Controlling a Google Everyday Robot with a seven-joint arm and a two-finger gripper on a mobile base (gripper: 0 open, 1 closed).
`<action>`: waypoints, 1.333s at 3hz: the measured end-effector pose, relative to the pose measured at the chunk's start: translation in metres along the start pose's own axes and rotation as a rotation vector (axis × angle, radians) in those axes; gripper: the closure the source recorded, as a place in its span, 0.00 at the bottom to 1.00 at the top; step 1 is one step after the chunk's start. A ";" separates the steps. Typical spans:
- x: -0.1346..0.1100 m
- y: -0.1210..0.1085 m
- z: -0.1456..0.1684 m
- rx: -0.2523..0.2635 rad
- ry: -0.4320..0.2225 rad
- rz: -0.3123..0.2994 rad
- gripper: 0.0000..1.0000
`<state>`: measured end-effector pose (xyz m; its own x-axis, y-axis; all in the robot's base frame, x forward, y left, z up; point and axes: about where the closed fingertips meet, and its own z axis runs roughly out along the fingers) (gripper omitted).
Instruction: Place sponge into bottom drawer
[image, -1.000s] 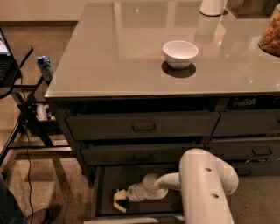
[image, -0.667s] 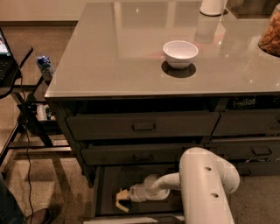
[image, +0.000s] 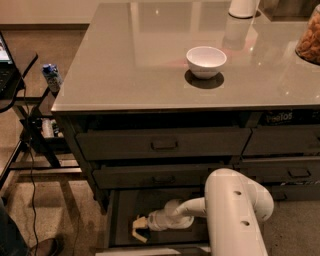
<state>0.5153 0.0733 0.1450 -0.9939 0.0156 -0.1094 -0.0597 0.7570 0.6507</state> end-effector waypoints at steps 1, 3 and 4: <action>0.000 0.000 0.000 0.000 0.000 0.000 0.58; 0.000 0.000 0.000 0.000 0.000 0.000 0.11; 0.000 0.000 0.000 0.000 0.000 0.000 0.00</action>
Offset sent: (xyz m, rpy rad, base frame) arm 0.0000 0.0000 0.0000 0.0000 0.0000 0.0000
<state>0.5152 0.0735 0.1449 -0.9939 0.0154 -0.1092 -0.0597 0.7569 0.6507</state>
